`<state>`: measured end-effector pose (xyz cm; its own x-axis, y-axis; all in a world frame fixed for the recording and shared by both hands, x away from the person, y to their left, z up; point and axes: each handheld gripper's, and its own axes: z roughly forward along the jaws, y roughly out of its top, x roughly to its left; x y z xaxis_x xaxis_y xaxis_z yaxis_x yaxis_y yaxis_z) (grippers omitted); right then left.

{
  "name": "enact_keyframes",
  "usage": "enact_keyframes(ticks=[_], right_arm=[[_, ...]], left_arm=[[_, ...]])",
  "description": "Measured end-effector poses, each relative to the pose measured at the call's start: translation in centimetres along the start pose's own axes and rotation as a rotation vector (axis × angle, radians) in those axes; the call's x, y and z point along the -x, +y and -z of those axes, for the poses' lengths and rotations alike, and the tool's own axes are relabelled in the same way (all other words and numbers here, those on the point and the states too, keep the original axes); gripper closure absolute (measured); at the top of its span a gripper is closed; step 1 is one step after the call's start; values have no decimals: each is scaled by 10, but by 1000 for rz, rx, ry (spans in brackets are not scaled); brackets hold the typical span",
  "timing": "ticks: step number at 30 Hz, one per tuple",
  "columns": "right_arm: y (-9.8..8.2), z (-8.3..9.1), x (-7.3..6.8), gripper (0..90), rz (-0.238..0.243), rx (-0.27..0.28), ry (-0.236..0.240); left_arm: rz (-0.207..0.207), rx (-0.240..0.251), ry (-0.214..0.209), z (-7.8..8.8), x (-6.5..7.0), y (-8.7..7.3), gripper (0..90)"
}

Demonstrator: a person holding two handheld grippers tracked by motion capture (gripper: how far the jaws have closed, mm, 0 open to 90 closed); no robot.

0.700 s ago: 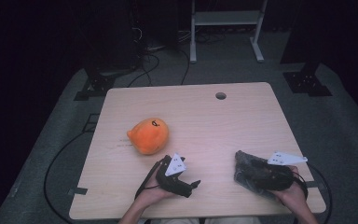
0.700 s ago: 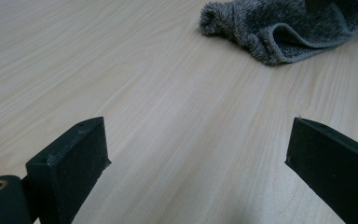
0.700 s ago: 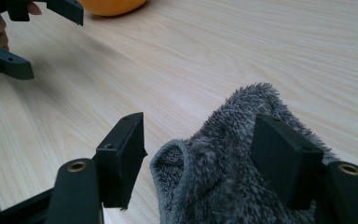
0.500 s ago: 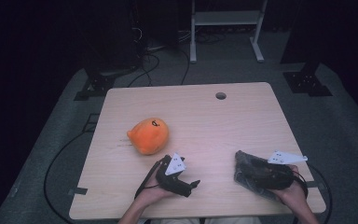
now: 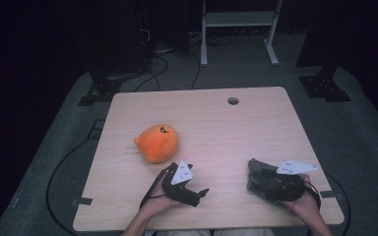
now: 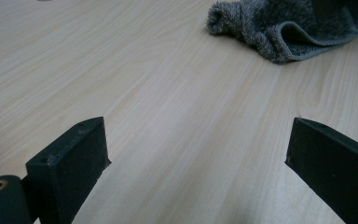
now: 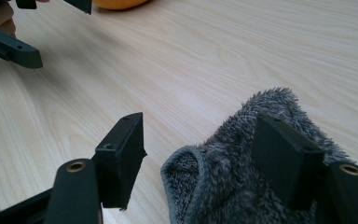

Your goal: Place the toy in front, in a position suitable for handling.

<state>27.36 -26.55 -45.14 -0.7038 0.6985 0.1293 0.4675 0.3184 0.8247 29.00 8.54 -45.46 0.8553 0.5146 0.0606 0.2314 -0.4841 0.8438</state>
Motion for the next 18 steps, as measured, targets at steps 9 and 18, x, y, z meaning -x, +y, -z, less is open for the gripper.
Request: enact_keyframes(ticks=[9, 18], right_arm=[[0, 4, 3, 330, -18, 14, -3], [1, 0, 6, 329, -23, 9, 1]], left_arm=[[-13, 33, 34, 17, -13, 11, 60], [31, 102, 155, 52, -54, 18, 47]])
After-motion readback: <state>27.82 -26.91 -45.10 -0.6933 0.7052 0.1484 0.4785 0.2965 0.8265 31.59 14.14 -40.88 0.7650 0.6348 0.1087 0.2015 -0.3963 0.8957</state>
